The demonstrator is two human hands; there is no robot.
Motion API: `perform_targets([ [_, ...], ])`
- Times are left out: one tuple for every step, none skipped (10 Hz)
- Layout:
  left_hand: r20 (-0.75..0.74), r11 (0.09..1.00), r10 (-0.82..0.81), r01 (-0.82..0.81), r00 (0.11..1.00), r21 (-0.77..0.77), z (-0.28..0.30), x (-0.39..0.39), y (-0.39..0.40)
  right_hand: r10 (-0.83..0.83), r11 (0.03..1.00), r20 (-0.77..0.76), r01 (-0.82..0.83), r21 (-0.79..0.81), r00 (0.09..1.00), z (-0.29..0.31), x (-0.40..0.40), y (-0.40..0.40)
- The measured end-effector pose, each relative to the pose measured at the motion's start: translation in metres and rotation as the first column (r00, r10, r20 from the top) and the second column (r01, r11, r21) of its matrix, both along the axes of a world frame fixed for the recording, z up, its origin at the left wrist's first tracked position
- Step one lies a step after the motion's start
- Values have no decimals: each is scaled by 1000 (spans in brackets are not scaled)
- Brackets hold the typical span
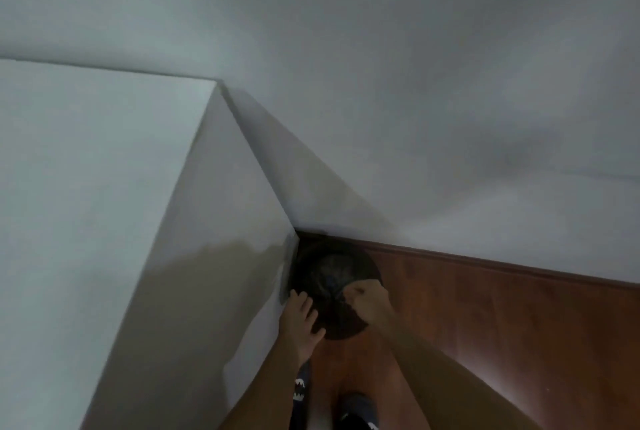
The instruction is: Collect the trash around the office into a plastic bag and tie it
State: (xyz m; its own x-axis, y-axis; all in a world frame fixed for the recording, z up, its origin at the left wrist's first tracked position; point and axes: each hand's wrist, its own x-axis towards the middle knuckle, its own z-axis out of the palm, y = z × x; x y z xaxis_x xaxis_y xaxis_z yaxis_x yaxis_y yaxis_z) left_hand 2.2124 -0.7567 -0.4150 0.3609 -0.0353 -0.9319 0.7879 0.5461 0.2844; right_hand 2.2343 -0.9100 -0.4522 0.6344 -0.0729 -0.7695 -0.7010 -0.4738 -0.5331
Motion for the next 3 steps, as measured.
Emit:
perform_targets([
  [94, 999, -7, 4, 996, 39, 47, -1, -6, -26, 1000, 41, 26, -7, 999, 41, 3, -8],
  [177, 995, -60, 44, 982, 90, 109, -3, -8, -215, 969, 53, 206, 139, 975, 94, 2, -13],
  [282, 978, -157, 110, 947, 177, 169, -21, -13, -302, 923, 71, 273, 271, 951, 154, -11, -12],
])
